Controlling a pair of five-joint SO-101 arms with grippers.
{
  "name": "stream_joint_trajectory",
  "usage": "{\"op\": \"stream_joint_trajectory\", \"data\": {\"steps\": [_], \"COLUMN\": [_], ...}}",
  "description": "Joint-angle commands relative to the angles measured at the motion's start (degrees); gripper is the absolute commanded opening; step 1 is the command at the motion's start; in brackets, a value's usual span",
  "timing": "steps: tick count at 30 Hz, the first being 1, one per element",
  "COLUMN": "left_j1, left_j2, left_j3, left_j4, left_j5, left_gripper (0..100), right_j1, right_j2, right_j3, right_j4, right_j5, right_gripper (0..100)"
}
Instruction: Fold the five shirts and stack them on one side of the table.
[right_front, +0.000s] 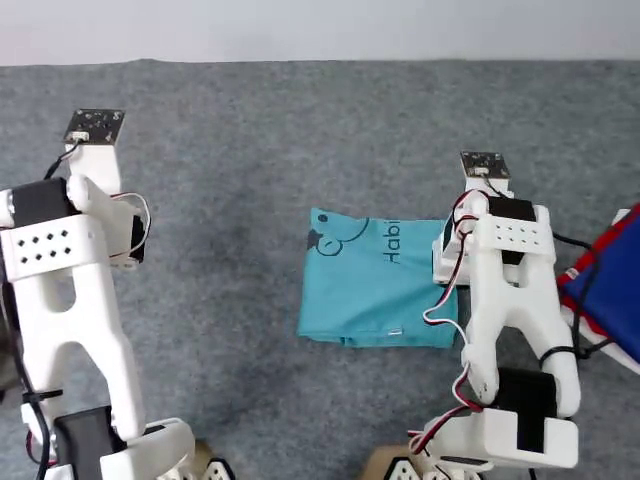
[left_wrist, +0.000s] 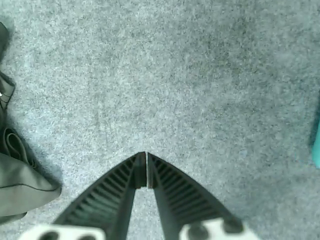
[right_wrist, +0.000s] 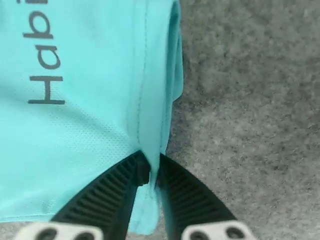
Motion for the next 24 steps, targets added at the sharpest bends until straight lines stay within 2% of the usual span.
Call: {"op": "stream_joint_trajectory", "data": {"steps": [1,3,8,14,18,24], "left_j1": [0.2,0.2,0.2,-0.1,-0.1,-0.1], "left_j2": [-0.2,-0.2,-0.2,-0.2,-0.4,-0.5], "left_j3": [-0.5,-0.5,-0.5,-0.5,-0.5,-0.5], "left_j4": [-0.1,-0.1,0.0,0.2,0.2,0.2], "left_j5": [0.0,0.0,0.0,0.0,0.0,0.0], "left_gripper": [1,1,1,1,1,1], "right_j1": [0.7,0.1,-3.0,-9.7,-10.8,-9.4], "right_j2": [0.1,0.0,-1.5,1.2,6.9,16.3], "right_j3": [-3.3,-4.3,-9.3,-11.6,-12.0,-14.2], "right_j4": [-1.1,-0.8,-1.2,-7.1,-10.8,-17.1], "right_j5": [0.2,0.2,0.1,0.1,0.2,0.5], "right_gripper": [18.3,22.5,21.9,10.7,1.4,1.0]}}
